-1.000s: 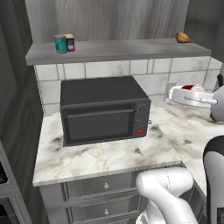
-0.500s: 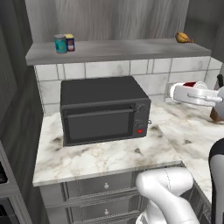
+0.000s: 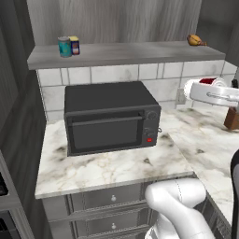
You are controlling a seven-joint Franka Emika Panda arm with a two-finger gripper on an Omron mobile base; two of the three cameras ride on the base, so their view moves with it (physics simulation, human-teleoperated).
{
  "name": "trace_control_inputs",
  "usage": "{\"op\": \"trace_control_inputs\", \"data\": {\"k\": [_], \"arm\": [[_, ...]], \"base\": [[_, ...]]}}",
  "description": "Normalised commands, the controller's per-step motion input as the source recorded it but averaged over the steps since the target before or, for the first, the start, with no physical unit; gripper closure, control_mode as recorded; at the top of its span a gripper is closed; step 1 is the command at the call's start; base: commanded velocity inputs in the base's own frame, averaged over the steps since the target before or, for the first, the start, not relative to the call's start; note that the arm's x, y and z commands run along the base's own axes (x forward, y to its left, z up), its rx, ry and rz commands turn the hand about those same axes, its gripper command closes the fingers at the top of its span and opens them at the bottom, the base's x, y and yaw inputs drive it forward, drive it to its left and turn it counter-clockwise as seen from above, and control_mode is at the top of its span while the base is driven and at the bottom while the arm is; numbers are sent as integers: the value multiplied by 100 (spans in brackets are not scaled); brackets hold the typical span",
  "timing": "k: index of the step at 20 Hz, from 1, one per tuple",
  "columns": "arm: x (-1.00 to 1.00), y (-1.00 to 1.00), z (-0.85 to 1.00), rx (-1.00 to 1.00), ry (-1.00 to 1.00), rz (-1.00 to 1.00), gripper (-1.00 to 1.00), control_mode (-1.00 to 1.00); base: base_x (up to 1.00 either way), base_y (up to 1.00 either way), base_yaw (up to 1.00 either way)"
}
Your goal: Pick the cans from the counter and place them in their designated side in the cabinet.
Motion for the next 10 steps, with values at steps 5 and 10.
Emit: {"op": "trace_control_inputs", "data": {"k": [5,10], "arm": [[0,4,18,0,-3,1,100,-100],[0,1,12,0,-4,1,100,-100]], "base": [[0,0,0],[0,0,0]]}}
